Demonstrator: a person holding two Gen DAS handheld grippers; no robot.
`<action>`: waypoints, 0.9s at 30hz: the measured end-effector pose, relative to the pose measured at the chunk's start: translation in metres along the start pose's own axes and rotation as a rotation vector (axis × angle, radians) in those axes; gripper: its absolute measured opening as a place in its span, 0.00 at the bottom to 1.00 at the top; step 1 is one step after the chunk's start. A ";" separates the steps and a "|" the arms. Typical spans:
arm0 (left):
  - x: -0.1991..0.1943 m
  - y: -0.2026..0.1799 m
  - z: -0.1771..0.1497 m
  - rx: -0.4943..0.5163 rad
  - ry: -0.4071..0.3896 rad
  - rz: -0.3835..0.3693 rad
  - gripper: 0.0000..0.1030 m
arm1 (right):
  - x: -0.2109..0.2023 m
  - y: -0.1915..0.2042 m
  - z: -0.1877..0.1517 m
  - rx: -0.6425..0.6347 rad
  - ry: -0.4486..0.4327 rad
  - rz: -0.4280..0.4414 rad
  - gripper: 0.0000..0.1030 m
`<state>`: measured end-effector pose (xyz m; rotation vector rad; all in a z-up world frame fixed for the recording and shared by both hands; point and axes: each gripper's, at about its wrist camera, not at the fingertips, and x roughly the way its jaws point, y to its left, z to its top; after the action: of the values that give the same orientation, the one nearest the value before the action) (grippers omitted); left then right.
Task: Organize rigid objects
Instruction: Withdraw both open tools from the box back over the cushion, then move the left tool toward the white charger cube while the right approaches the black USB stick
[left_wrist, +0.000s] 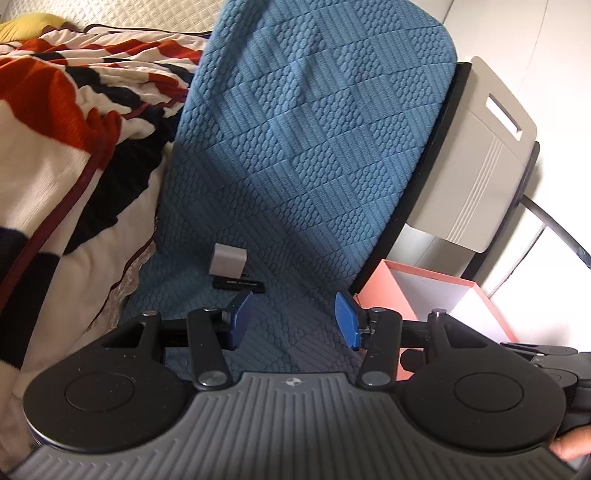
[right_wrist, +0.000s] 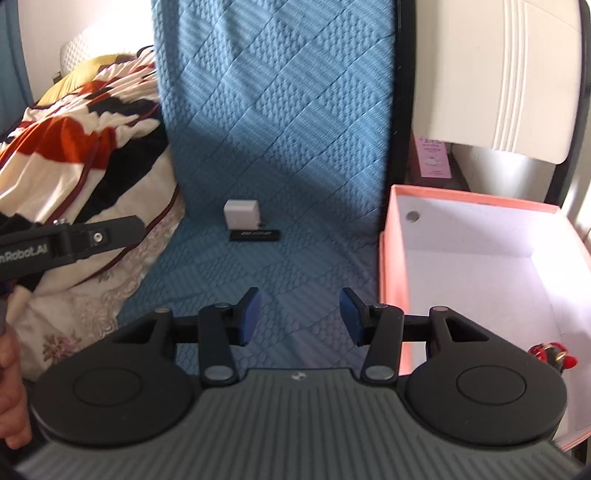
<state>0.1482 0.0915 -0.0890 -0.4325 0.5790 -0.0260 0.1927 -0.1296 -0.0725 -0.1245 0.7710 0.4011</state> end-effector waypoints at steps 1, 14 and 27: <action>0.000 0.002 -0.001 -0.007 0.000 -0.003 0.54 | 0.001 0.002 -0.002 0.000 -0.001 0.005 0.48; 0.023 0.008 -0.014 -0.010 0.050 0.023 0.54 | 0.026 0.013 -0.027 0.016 0.030 0.023 0.49; 0.085 0.025 -0.004 -0.034 0.125 0.038 0.54 | 0.060 0.015 -0.017 0.004 0.022 0.040 0.49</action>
<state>0.2147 0.1006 -0.1471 -0.4554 0.7111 -0.0071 0.2144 -0.1014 -0.1260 -0.1097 0.7970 0.4371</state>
